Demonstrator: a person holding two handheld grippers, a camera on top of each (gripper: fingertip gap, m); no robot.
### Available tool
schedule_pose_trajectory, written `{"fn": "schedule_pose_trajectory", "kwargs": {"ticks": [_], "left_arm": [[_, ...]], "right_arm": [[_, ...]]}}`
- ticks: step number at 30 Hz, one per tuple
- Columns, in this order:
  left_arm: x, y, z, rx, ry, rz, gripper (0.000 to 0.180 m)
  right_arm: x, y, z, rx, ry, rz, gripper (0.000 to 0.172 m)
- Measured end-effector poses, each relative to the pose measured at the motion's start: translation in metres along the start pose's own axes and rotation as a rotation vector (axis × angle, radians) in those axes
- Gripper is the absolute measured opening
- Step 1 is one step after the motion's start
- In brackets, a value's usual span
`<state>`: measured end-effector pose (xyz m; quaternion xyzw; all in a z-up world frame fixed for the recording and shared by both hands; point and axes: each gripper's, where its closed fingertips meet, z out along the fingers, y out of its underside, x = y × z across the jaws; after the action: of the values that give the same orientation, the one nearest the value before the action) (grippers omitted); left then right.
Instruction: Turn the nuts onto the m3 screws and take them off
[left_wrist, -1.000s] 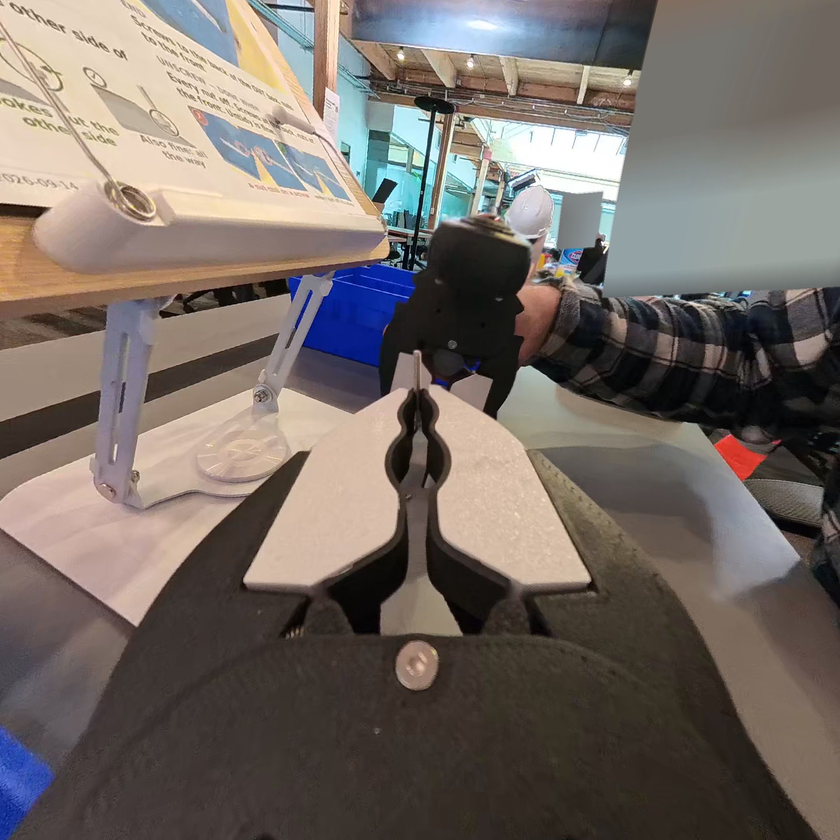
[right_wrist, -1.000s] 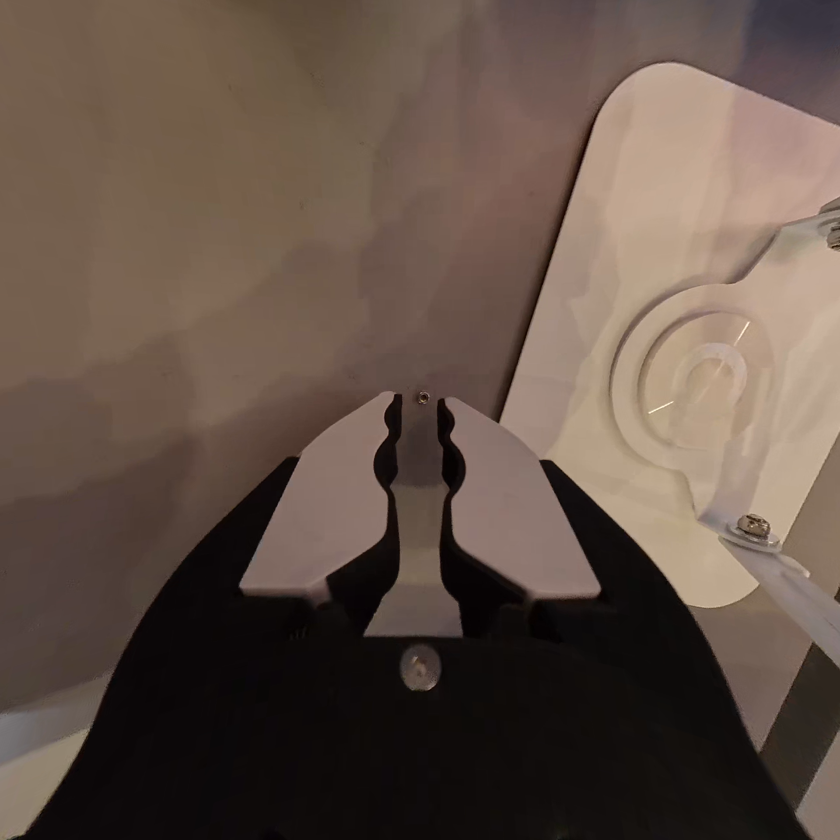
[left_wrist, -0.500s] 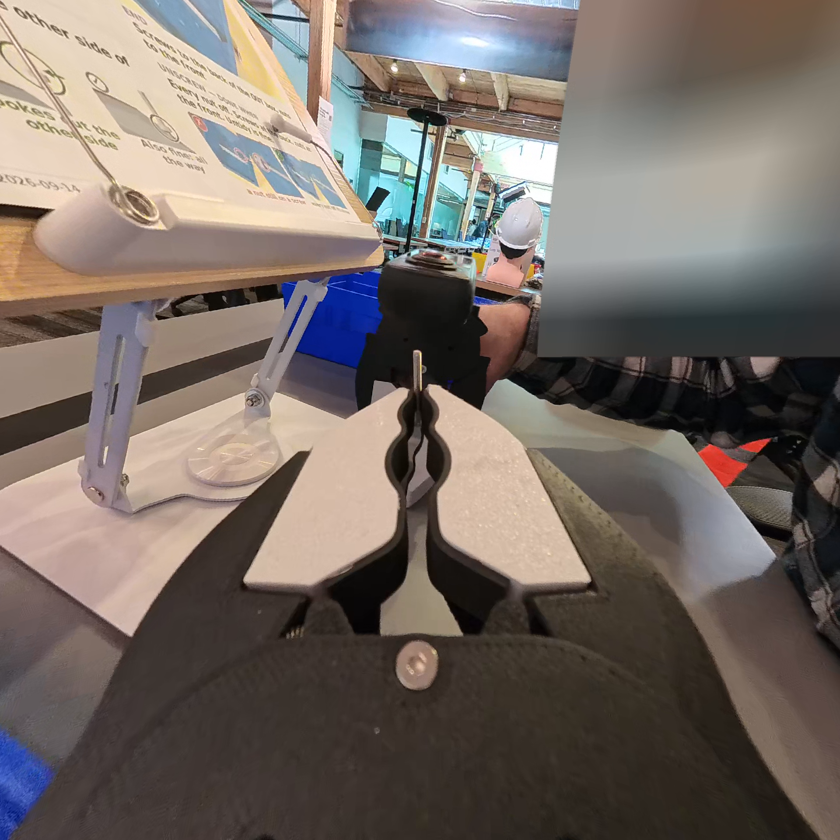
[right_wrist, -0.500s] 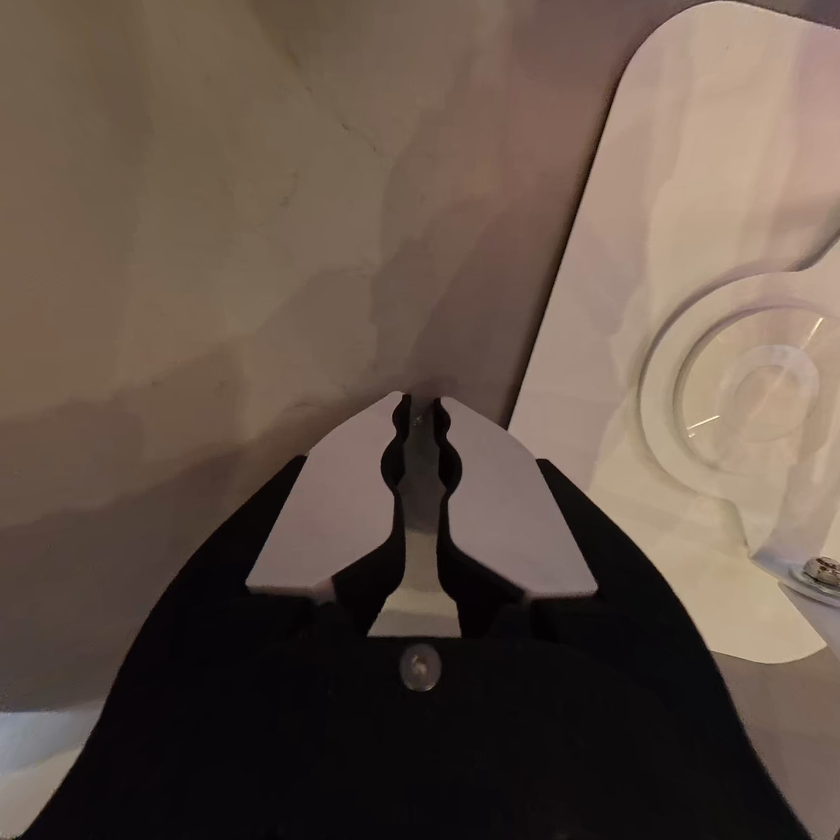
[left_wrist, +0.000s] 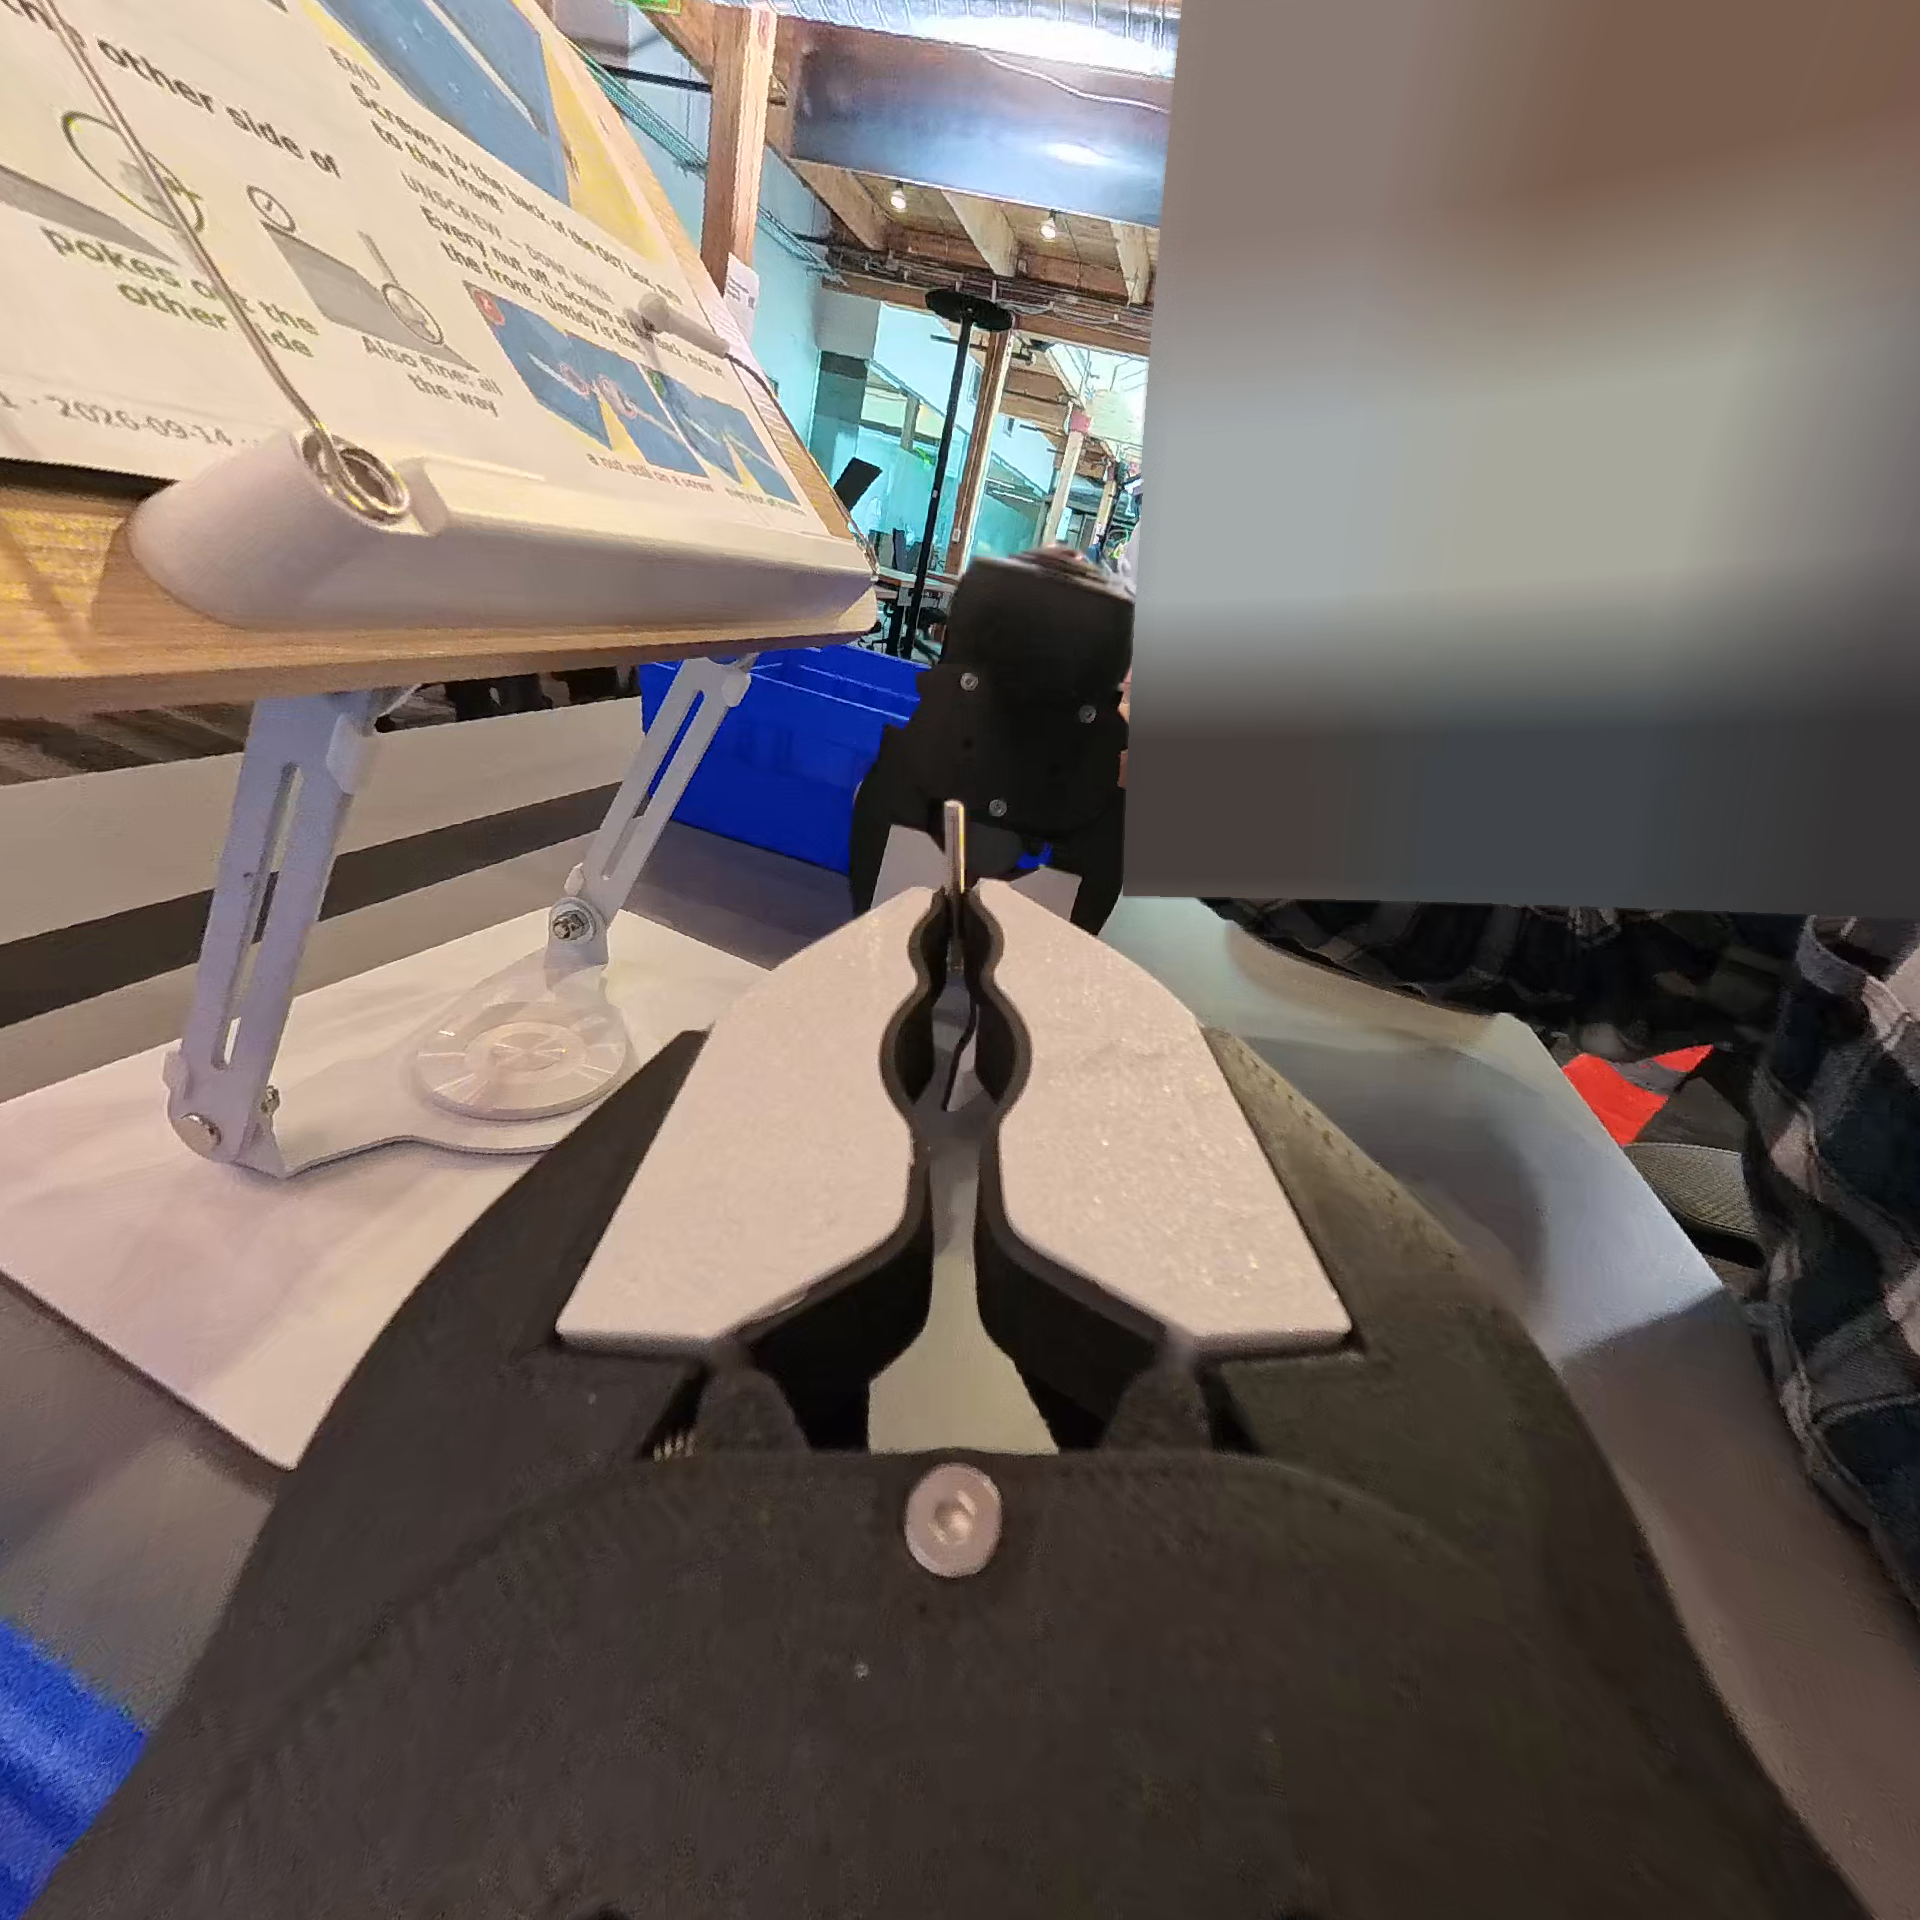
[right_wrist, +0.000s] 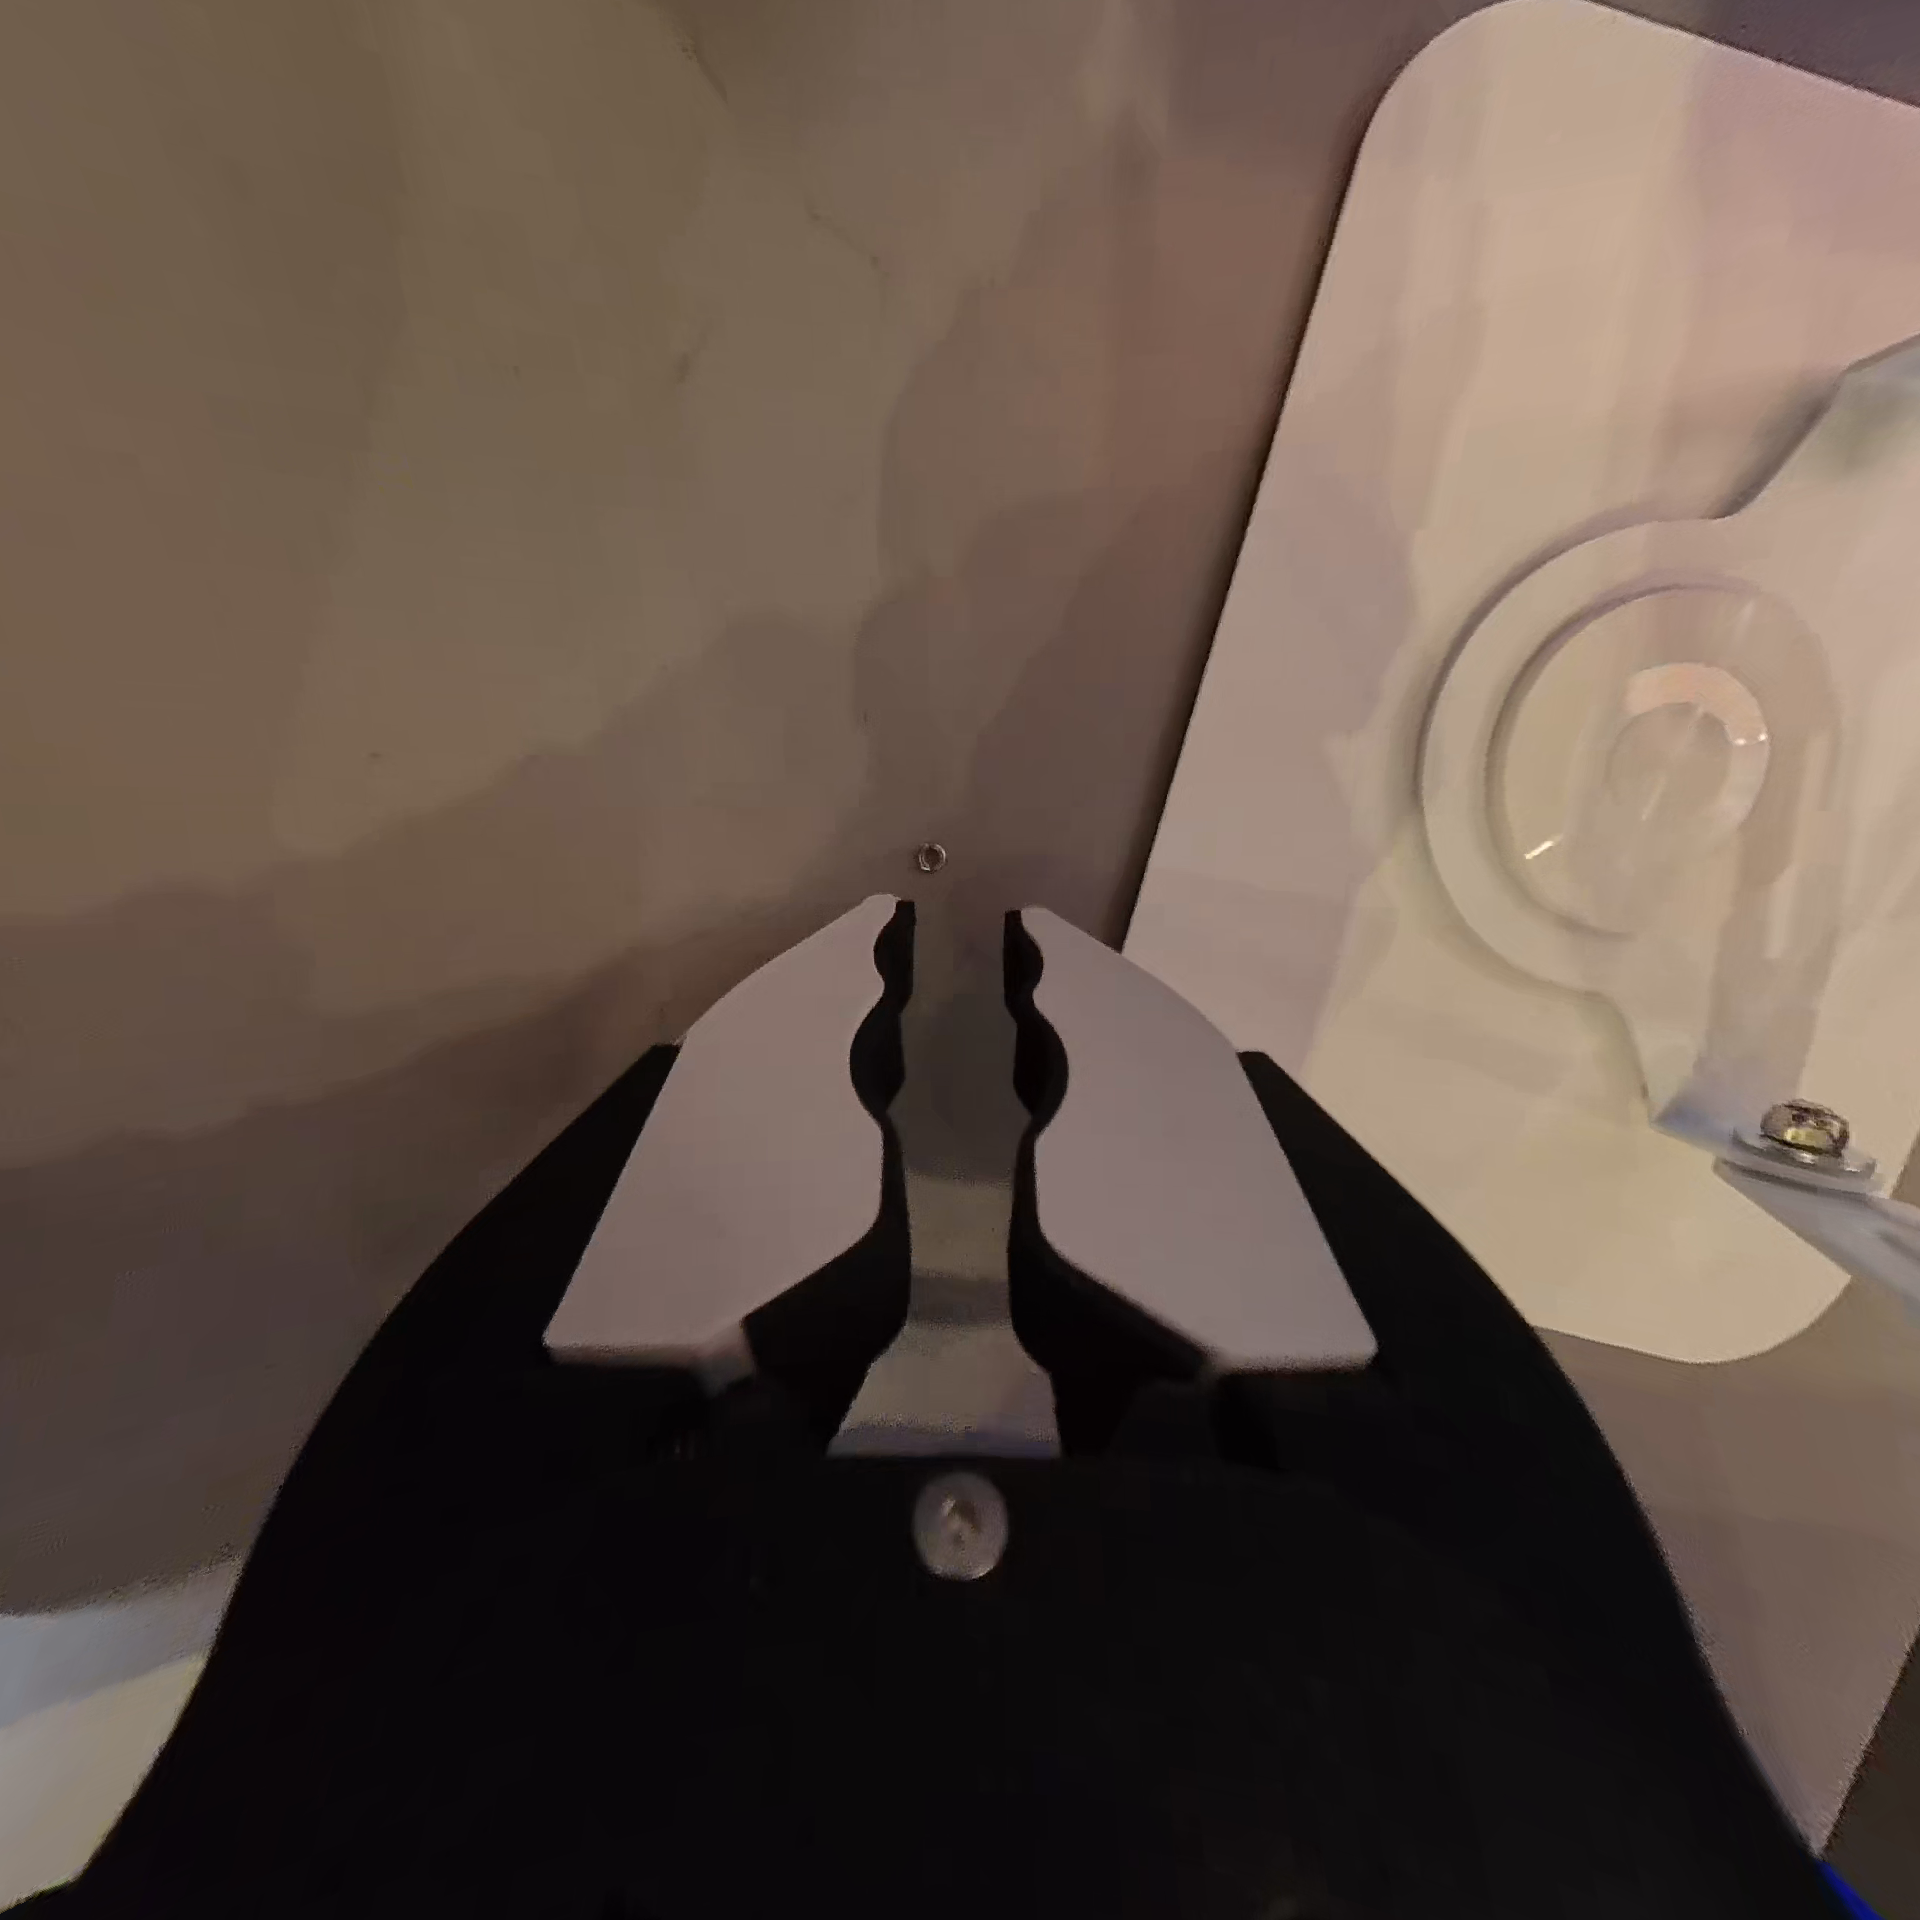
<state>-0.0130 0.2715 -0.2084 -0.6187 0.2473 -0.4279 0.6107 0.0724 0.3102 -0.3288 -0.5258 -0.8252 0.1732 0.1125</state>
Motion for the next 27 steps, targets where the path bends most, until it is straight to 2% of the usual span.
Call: {"fn": "schedule_pose_trajectory", "kwargs": {"ticks": [7, 17, 19, 27], "left_arm": [[0.001, 0.001, 0.001, -0.007, 0.0, 0.007, 0.001], [0.003, 0.001, 0.002, -0.005, 0.009, 0.001, 0.001], [0.003, 0.001, 0.002, -0.004, 0.012, 0.0, 0.001], [0.004, 0.002, 0.003, -0.01, 0.018, 0.001, 0.001]], "right_arm": [[-0.004, -0.003, 0.014, -0.022, -0.042, -0.013, 0.015], [-0.004, -0.003, 0.015, -0.068, -0.027, -0.028, 0.01], [-0.006, -0.004, 0.016, -0.072, -0.022, -0.069, 0.005], [-0.005, -0.005, 0.016, -0.094, -0.047, -0.166, 0.008]]}}
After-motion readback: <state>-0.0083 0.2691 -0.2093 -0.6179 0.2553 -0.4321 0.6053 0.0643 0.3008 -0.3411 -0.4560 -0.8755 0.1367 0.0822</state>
